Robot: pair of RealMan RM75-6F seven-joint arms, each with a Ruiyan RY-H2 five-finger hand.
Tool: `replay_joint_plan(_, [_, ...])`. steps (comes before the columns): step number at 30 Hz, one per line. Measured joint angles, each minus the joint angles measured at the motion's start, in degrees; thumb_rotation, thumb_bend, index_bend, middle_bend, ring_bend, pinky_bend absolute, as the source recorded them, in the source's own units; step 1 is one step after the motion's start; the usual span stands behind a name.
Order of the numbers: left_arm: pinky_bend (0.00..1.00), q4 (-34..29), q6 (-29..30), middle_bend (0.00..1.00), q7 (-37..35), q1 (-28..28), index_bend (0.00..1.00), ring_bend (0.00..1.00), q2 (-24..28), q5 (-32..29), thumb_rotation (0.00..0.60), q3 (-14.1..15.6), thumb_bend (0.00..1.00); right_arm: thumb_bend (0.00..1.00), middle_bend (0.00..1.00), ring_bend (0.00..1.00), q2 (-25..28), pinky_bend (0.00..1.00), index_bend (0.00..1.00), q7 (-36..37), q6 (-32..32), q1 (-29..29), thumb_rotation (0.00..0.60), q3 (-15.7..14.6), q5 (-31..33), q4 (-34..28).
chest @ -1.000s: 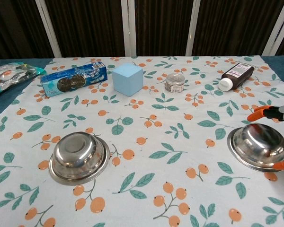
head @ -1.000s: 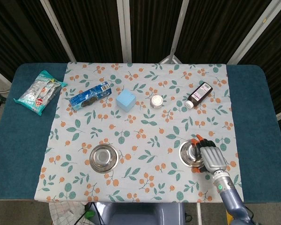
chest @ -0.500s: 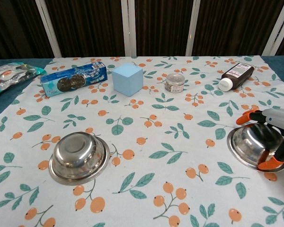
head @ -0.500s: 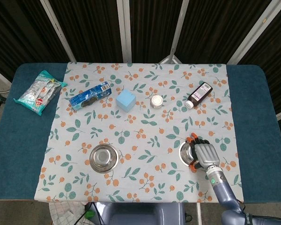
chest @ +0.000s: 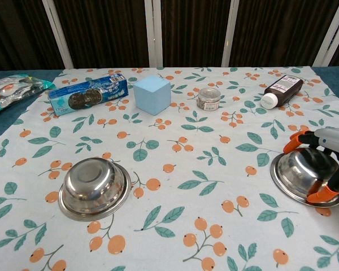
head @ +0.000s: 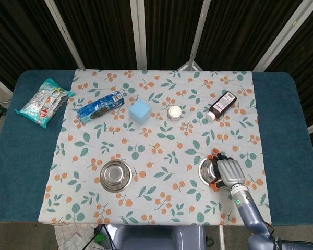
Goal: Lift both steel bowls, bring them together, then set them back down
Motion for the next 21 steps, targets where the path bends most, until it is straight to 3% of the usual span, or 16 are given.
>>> replay_joint_plan(10, [0.01,-0.39,-0.38,0.04,0.45,-0.33,0.12,0.0,-0.25,1.16,0.6,0.52,0.17,0.06,0.26,0.34,0.02,0.39,0.36,3.06,0.98,-0.09,0.6,-0.44,-3.68,0.23])
replay_joint_plan(17, [0.02,-0.95,-0.54,0.06,1.27,-1.5,0.12,0.0,-0.97,7.98,0.6,2.16,0.17,0.06,0.26,0.34,1.92,0.39,0.36,3.41,2.71,-0.15,0.6,0.04,-5.45,-2.59])
replay_joint_plan(21, [0.02,-3.74,-3.36,0.05,5.54,-3.46,0.12,0.0,-0.99,10.35,0.6,2.74,0.08,0.06,0.26,0.34,3.77,0.39,0.36,2.82,3.76,-0.23,0.6,0.19,-6.13,-5.29])
